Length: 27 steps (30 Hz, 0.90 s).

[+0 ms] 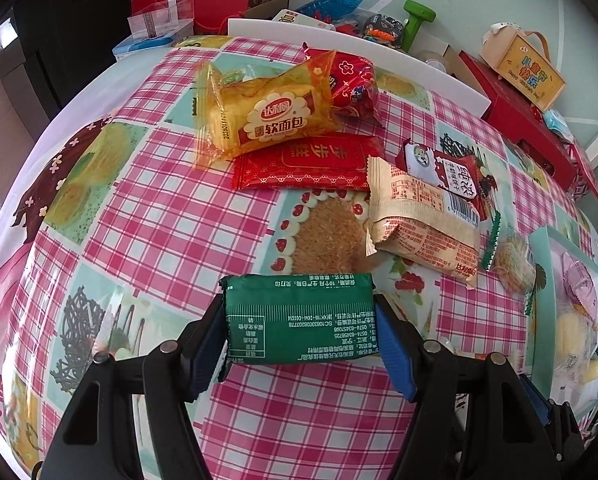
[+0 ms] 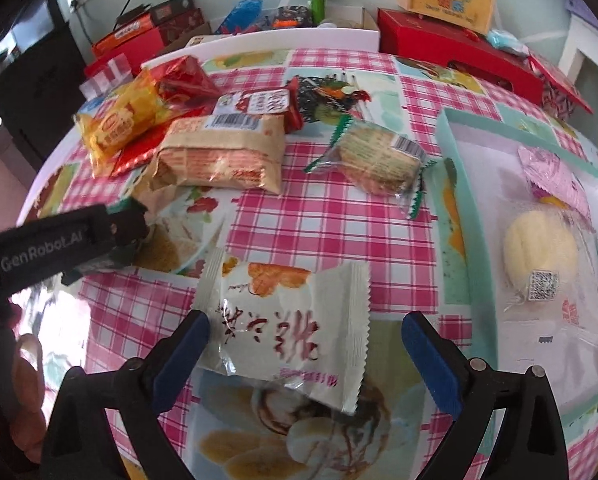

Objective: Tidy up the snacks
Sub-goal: 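Carry the green packet and white packet over the teal tray with both tools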

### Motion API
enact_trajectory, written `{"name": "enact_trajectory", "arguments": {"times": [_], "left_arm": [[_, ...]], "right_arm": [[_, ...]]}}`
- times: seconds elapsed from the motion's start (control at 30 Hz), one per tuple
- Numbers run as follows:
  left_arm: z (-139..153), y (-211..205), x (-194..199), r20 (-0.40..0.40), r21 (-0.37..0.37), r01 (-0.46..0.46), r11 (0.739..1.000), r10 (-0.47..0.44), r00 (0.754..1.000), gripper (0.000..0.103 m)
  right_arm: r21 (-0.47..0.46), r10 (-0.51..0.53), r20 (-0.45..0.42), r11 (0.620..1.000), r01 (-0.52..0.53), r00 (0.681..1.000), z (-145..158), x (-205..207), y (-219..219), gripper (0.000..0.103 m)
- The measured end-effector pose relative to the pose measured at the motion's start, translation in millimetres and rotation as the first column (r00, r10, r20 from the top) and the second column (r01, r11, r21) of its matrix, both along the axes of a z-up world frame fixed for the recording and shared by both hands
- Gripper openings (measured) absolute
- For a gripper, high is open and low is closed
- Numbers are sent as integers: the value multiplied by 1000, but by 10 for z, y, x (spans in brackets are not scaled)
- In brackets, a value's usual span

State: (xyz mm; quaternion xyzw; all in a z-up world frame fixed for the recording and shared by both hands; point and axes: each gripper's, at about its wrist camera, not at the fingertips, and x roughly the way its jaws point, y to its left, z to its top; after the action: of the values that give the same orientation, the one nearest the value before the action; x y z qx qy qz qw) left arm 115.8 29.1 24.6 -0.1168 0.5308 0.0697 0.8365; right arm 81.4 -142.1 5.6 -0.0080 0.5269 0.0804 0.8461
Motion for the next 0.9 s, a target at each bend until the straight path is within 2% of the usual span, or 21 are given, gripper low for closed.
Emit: {"name": "enact_trajectory", "arguments": {"times": [0.2,0.27,0.33,0.4,0.67,0.9], "left_arm": [[-11,-22,10,-2,9,4,1000,-4,1000,71],[-11,-23,9,-3,9,5,1000,-5,1000,71],[-12,-27,10,-3,9,5,1000,-5,1000,71],[-12,-30,11,-3,10,5,1000,-5,1000,71],[-8,-26,13,0,10,12,1000,-12,1000,71],[68,-28,-11,27,14,20,1000,-21,999,71]], "right_arm": [[-29,-6,24,1000,7,1000,-13,-15,71,98],[-29,-23,35,999,24,999,-4,-17,56,92],[-23,-37,48,999,38,998,19,-18,32,78],[-16,-52,52,998,53,997,33,-18,2,71],[56,-92,47,994,89,995,81,6,-113,59],[117,-99,79,989,89,992,190,-9,-160,41]]}}
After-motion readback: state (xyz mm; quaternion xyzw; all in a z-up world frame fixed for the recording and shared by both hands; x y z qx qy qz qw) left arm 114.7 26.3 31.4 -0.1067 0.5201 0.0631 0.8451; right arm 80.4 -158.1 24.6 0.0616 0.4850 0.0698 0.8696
